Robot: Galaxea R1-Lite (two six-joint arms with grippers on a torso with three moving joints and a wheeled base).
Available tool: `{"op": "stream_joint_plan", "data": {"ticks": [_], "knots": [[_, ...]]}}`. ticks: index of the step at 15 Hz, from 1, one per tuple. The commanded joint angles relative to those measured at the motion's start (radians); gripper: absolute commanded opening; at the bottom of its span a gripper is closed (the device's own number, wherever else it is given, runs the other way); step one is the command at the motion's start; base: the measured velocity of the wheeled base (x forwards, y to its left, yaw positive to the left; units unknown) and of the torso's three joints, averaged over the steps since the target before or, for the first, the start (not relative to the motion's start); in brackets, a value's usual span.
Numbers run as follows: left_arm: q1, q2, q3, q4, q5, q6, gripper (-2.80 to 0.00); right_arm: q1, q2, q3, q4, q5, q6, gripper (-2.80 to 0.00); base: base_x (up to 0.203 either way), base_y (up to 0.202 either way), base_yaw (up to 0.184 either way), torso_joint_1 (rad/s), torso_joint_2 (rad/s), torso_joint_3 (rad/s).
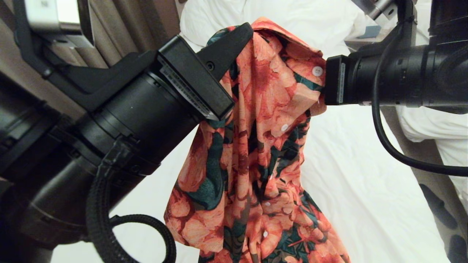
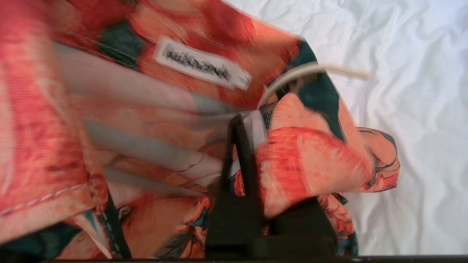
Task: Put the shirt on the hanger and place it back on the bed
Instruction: Hook the other side of the shirt onto the hanger
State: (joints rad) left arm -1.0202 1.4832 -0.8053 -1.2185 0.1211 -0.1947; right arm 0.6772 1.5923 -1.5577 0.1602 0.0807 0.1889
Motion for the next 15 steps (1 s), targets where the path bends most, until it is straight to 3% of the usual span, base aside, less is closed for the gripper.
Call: {"op": "stream_joint_plan", "data": {"ticks": [1, 7, 10, 15], "knots": [[-0.001, -0.001, 0.000, -0.007, 0.000, -0.002, -2.80, -0.001, 0.020, -0.001, 0.001, 0.001, 0.001, 0.00, 0.000, 0.000, 0.000, 0.000, 0.00, 0.000], [-0.001, -0.005, -0.001, -0.007, 0.002, -0.002, -2.80, -0.014, 0.032, -0.001, 0.006, -0.002, 0.003, 0.00, 0.000, 0.000, 0.000, 0.000, 0.00, 0.000], [-0.001, -0.006, -0.002, -0.007, 0.002, -0.002, -2.80, -0.020, 0.025, 0.000, 0.015, -0.064, 0.004, 0.00, 0.000, 0.000, 0.000, 0.000, 0.00, 0.000], [-0.001, -0.001, -0.002, -0.007, 0.002, -0.002, -2.80, -0.034, -0.027, -0.011, 0.143, -0.067, 0.006, 0.00, 0.000, 0.000, 0.000, 0.000, 0.00, 0.000]]}}
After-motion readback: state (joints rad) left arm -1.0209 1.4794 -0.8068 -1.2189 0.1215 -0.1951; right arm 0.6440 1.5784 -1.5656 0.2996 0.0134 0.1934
